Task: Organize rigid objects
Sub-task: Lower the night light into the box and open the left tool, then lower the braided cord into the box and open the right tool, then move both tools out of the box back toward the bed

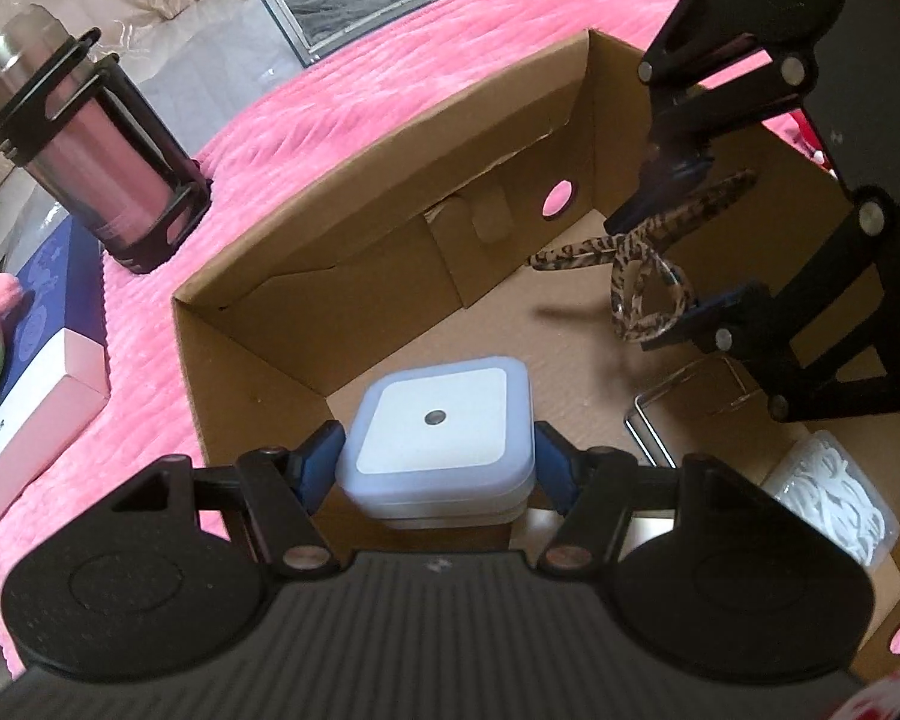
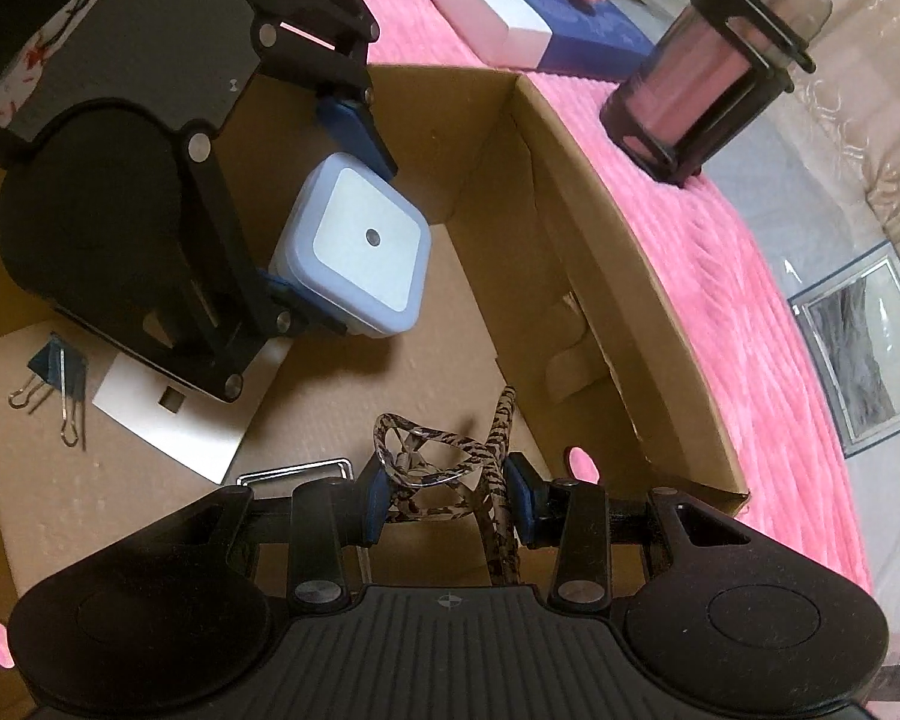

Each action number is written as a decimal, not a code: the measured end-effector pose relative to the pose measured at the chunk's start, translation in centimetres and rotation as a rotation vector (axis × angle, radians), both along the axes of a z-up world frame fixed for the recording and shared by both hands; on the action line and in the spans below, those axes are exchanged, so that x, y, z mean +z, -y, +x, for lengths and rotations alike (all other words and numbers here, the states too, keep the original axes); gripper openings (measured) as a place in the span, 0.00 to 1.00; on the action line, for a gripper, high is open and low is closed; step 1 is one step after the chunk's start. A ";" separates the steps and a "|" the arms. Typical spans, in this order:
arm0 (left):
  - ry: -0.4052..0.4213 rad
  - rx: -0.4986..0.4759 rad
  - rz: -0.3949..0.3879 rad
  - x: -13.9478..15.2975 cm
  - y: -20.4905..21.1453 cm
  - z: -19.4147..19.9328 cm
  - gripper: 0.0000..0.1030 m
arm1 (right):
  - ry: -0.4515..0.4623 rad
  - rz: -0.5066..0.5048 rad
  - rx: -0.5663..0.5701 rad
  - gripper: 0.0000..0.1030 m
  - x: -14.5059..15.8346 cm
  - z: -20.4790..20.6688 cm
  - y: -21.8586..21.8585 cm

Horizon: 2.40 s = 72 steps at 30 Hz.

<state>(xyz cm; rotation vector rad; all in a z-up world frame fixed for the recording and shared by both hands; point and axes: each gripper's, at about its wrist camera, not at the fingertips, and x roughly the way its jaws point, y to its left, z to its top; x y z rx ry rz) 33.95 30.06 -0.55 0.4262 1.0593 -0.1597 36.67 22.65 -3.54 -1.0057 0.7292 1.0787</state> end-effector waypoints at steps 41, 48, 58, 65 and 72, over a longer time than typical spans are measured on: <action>0.086 0.027 0.075 -0.4 0.6 -0.2 0.64 | -0.025 -0.021 0.015 0.36 -1.6 0.8 -0.5; 0.119 0.004 0.072 0.6 0.7 -1.6 0.64 | -0.014 -0.027 0.015 0.36 -1.6 0.5 -0.6; 0.175 0.014 0.046 2.1 0.8 -2.9 0.64 | -0.013 0.022 0.026 0.36 -0.2 -0.5 0.3; 0.231 0.020 0.025 4.6 1.1 -5.0 0.64 | 0.000 0.104 0.026 0.36 2.7 -2.4 2.2; 0.328 0.045 -0.031 8.9 2.1 -9.0 0.64 | 0.041 0.209 0.011 0.36 6.8 -6.5 5.6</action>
